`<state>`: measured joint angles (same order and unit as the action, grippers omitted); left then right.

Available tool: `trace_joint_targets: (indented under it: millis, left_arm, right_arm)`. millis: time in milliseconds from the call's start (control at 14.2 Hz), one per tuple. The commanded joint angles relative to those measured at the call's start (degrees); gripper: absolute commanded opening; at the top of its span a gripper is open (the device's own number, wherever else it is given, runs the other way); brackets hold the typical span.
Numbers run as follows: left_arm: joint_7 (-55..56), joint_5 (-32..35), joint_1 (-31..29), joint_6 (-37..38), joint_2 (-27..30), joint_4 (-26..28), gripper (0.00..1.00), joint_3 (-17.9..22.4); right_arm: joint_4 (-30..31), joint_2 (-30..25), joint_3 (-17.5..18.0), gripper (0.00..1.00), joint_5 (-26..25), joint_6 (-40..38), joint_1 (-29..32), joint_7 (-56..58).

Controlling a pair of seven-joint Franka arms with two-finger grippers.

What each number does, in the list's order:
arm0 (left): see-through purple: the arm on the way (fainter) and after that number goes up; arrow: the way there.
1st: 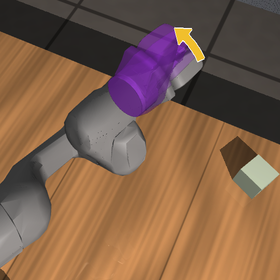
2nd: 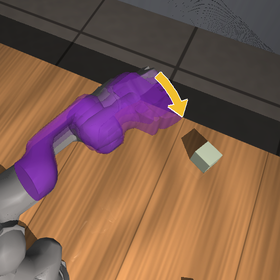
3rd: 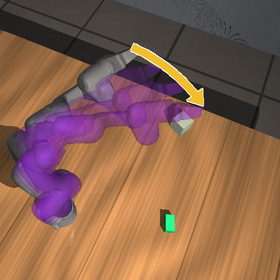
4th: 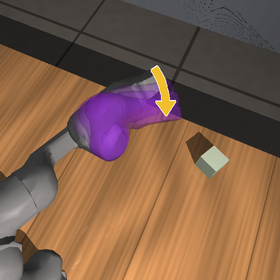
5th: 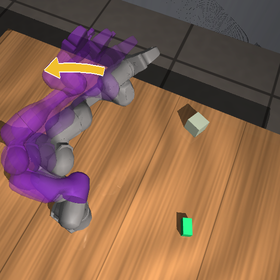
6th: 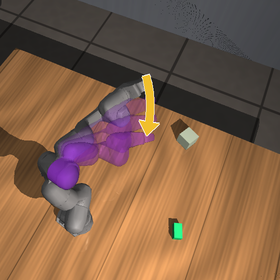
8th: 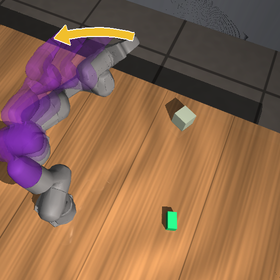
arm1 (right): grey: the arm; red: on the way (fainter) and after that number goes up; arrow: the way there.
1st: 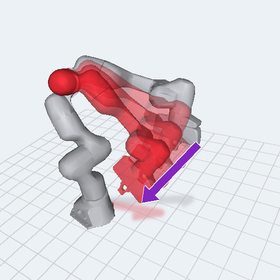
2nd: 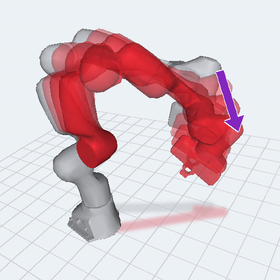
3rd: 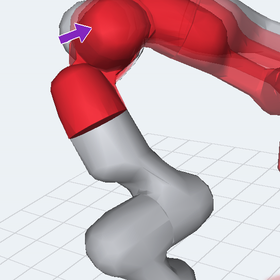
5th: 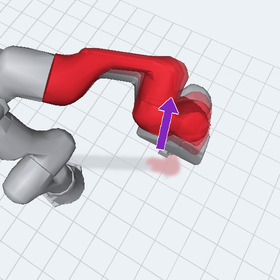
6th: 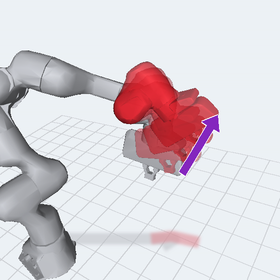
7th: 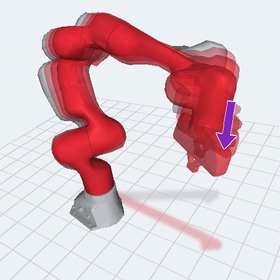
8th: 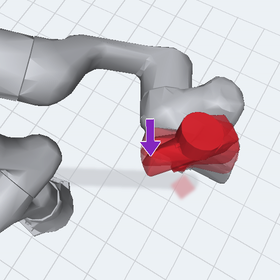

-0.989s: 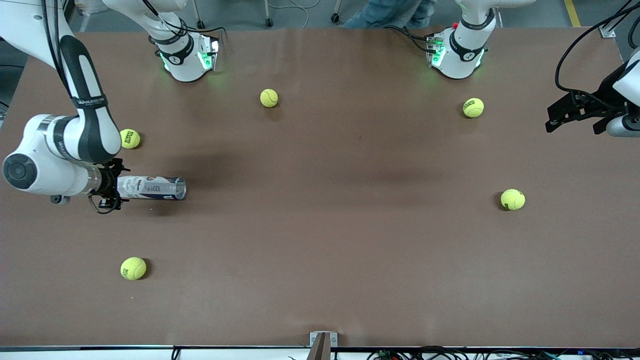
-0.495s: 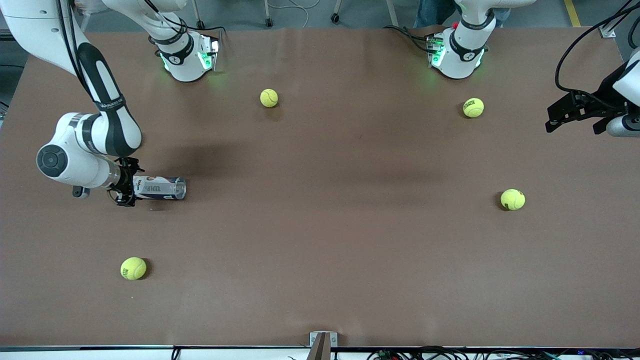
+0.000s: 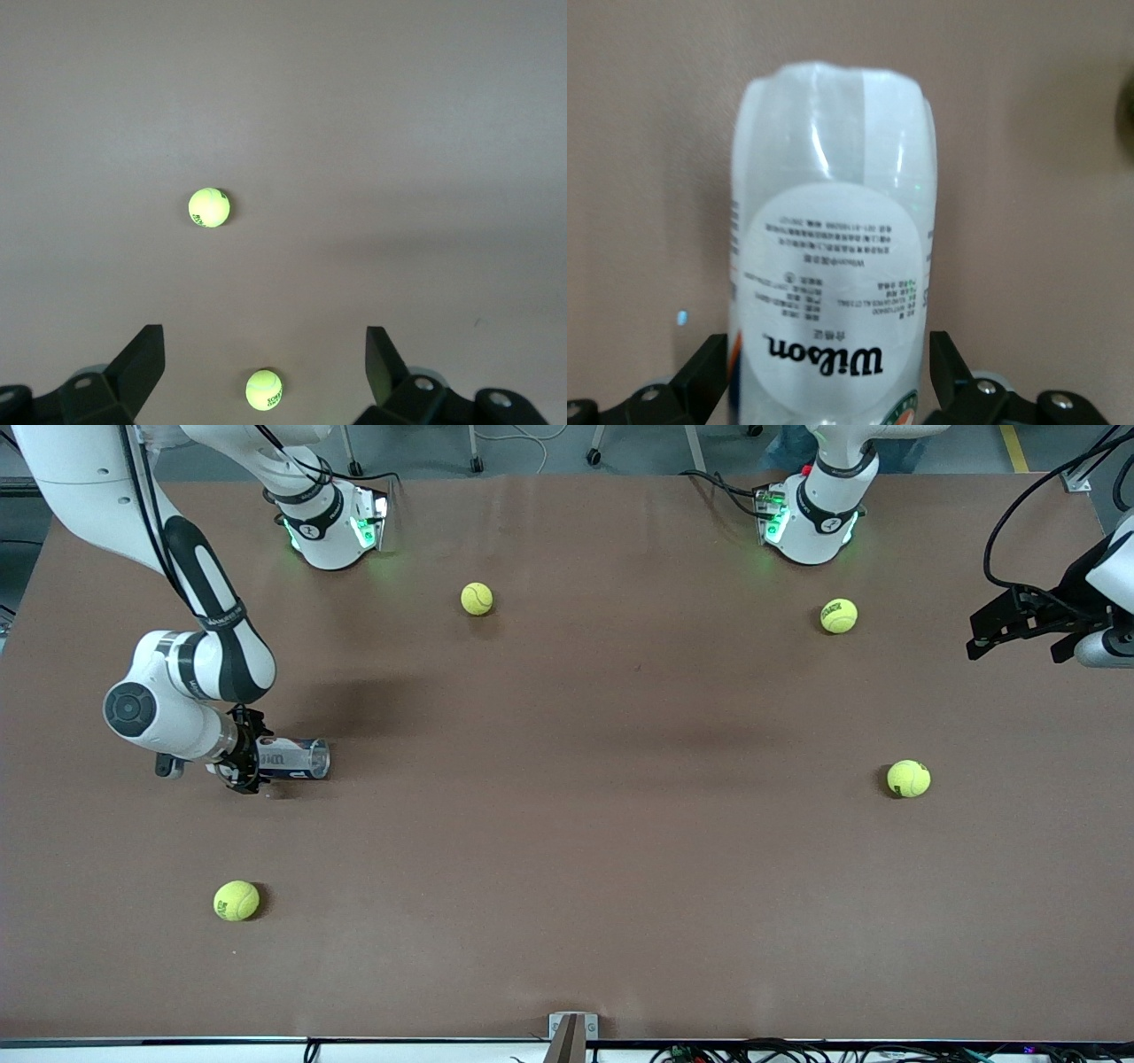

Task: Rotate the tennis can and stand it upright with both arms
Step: 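Close the right gripper around the can's body, then lift the can with the right gripper and carry it to mid-table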

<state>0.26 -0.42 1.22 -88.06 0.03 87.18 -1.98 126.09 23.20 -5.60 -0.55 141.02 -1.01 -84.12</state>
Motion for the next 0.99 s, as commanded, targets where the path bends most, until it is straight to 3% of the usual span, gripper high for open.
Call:
trace_joint_targets:
  millis: [0,212,495,919]
  left_arm:
    - [0.71,0.77,-0.17,0.52,-0.12,-0.61,1.0,-0.31]
    - [0.71,0.77,-0.34,0.52,-0.3,-0.69,1.0,-0.31]
    - [0.71,0.77,-0.34,0.52,-0.3,-0.69,1.0,-0.31]
    - [0.62,0.68,-0.43,0.52,-0.21,-0.69,1.0,-0.13]
  right_arm:
    - [1.18,-0.17,-0.12,0.86,0.55,0.31,-0.75,0.1]
    - [0.3,-0.26,-0.03,0.6,0.47,-2.76,-0.83,2.47]
    - [-3.65,-0.79,0.59,0.58,2.04,-8.73,-6.26,0.9]
    - [-13.31,-0.7,0.59,0.58,8.8,-12.97,-23.75,-10.69]
